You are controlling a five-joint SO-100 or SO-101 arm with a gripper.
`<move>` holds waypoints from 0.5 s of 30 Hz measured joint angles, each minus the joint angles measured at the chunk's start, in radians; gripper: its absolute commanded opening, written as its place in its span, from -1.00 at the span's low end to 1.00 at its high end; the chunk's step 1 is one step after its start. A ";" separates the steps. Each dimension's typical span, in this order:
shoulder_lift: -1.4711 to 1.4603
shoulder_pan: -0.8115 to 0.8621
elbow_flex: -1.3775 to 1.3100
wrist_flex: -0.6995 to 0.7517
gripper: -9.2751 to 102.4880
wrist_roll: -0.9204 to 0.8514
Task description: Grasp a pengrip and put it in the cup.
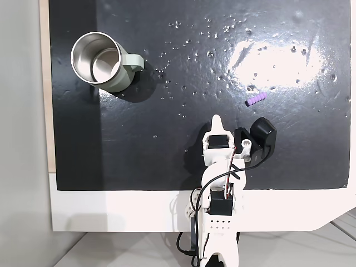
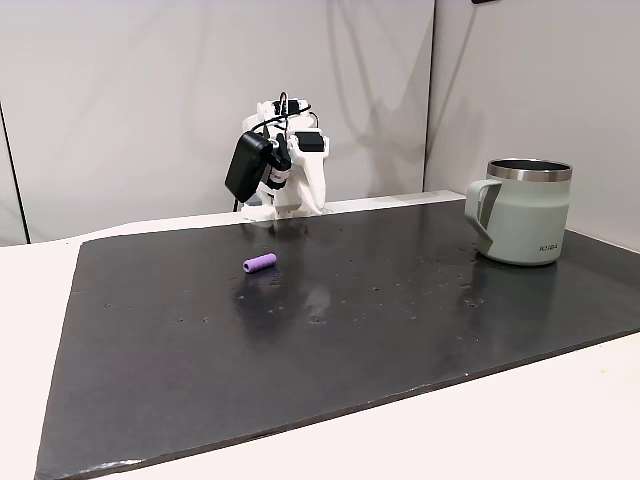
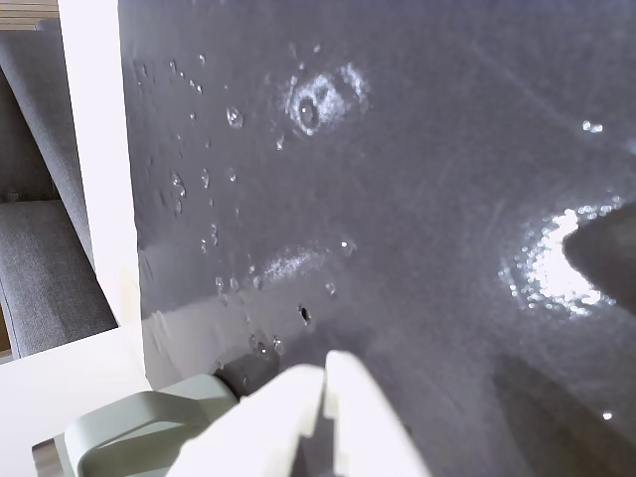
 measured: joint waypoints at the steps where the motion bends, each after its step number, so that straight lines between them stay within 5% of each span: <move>1: 0.000 0.000 0.000 0.000 -0.83 0.000; 15: 0.000 -0.014 -0.002 0.012 -0.83 0.117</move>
